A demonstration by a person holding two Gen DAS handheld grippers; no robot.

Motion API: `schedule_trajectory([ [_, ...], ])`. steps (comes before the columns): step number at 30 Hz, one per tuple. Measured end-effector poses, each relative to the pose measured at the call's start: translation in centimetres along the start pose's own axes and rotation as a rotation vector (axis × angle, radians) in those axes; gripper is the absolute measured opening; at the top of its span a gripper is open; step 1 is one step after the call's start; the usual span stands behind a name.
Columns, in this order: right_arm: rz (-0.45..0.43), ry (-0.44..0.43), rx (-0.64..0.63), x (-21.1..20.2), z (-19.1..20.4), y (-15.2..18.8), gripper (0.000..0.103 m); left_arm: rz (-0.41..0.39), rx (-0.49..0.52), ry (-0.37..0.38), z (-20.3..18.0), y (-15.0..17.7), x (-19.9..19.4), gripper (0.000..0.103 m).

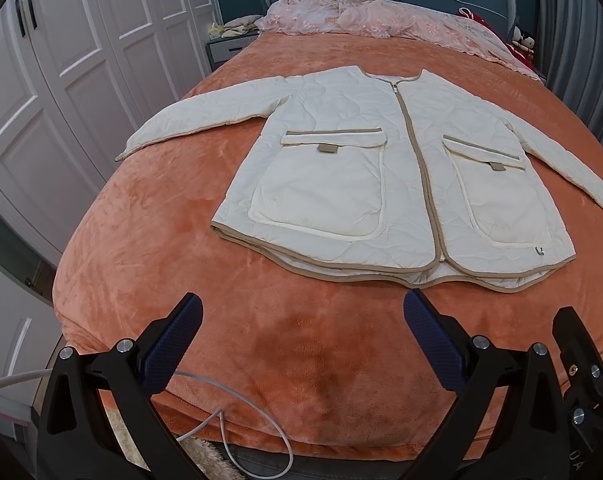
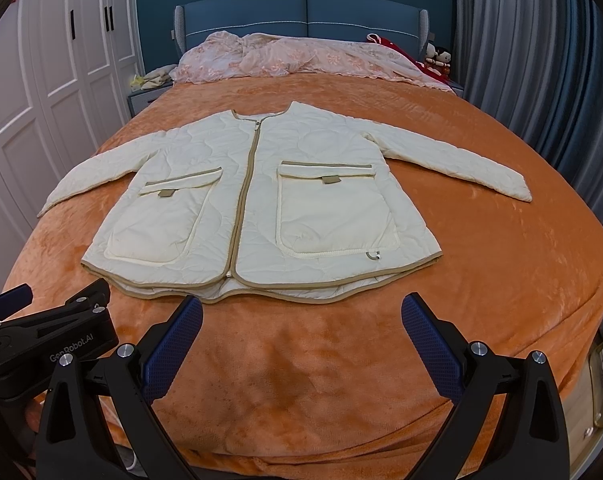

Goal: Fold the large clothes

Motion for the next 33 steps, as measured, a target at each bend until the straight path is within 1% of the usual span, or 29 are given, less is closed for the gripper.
schedule_trajectory([
  [13,0.007,-0.004,-0.008,0.5,0.2,0.1,0.098,0.006,0.001,0.001,0.1,0.3,0.4,0.098],
  [16,0.011,-0.013,0.003,1.3,-0.5,0.0,0.098,0.008,-0.003,0.0,0.3,-0.1,1.0,0.098],
  [18,0.01,-0.029,0.039,2.2,-1.9,-0.3,0.098,0.006,-0.015,-0.006,0.6,-0.7,1.5,0.098],
  [20,-0.001,-0.028,0.073,3.3,-3.8,-1.1,0.098,0.015,-0.036,-0.001,0.8,-1.7,2.3,0.098],
  [22,-0.014,-0.011,0.113,4.7,-6.9,-2.1,0.098,0.019,-0.055,0.007,1.0,-3.0,3.2,0.098],
  [24,-0.032,0.019,0.164,6.2,-10.7,-3.3,0.098,0.001,-0.064,0.026,0.8,-4.5,3.8,0.098],
  [25,-0.043,0.036,0.192,7.1,-12.8,-3.9,0.098,-0.021,-0.063,0.03,0.6,-5.5,4.1,0.098],
  [27,-0.059,0.063,0.237,9.0,-16.5,-5.1,0.098,-0.058,-0.06,0.014,0.2,-7.2,4.8,0.098],
  [29,-0.07,0.094,0.279,11.3,-20.4,-6.3,0.098,-0.091,-0.064,-0.017,-0.2,-9.0,5.8,0.098],
  [33,-0.082,0.125,0.353,15.9,-26.9,-7.9,0.098,-0.116,-0.081,-0.031,-1.5,-11.7,8.5,0.098],
])
Point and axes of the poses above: each gripper's, at about its wrist camera, not at the fingertips, and x roughly the way its jaws point, z to its left, y to its underside, the point moved 9 cm from there along x, roughly the way its jaws point, and after that the axes turned 8 degrees about -x, right-handed, at the moved point
